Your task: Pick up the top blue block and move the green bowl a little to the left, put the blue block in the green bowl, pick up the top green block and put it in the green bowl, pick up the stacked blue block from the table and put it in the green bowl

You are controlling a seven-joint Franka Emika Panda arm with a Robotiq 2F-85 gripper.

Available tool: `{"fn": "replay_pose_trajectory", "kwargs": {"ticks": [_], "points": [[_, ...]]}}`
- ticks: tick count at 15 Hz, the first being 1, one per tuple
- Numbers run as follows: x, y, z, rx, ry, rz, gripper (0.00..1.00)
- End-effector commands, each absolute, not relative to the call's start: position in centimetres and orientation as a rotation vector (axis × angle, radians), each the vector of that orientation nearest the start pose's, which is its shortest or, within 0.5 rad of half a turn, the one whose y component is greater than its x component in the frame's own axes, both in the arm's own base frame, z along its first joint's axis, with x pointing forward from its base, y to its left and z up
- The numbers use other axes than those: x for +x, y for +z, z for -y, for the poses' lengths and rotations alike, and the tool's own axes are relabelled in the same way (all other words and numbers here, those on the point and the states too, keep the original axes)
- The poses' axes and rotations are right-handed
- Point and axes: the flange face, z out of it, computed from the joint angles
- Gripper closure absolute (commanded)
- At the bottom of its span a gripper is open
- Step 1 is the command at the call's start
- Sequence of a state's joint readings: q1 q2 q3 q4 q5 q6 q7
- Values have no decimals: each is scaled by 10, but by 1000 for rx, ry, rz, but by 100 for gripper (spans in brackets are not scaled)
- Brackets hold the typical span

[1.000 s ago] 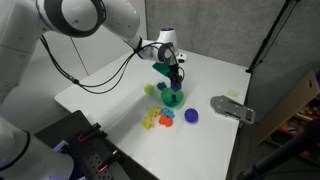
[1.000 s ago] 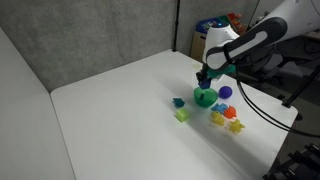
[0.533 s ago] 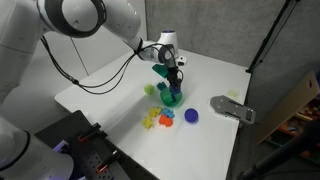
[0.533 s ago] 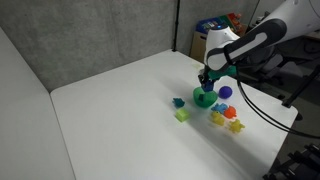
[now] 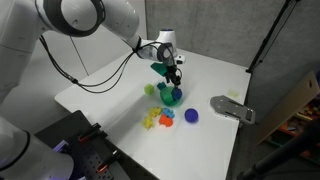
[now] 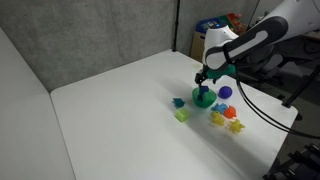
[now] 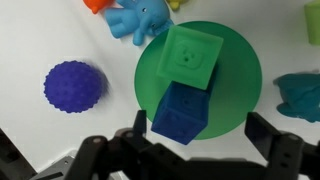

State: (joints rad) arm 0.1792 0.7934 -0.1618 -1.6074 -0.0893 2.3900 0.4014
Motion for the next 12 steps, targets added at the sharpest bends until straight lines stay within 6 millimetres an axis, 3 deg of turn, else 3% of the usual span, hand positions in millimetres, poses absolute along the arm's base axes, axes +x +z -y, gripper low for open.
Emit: {"fn": "replay_pose_trajectory", "kwargs": {"ticks": [1,6,12], "points": [[682,201,-49,-3225,-27,-355,0],[663,239,-89,-3136,24,-225,0],[606,276,-113,-3105,141,-149,0]]}}
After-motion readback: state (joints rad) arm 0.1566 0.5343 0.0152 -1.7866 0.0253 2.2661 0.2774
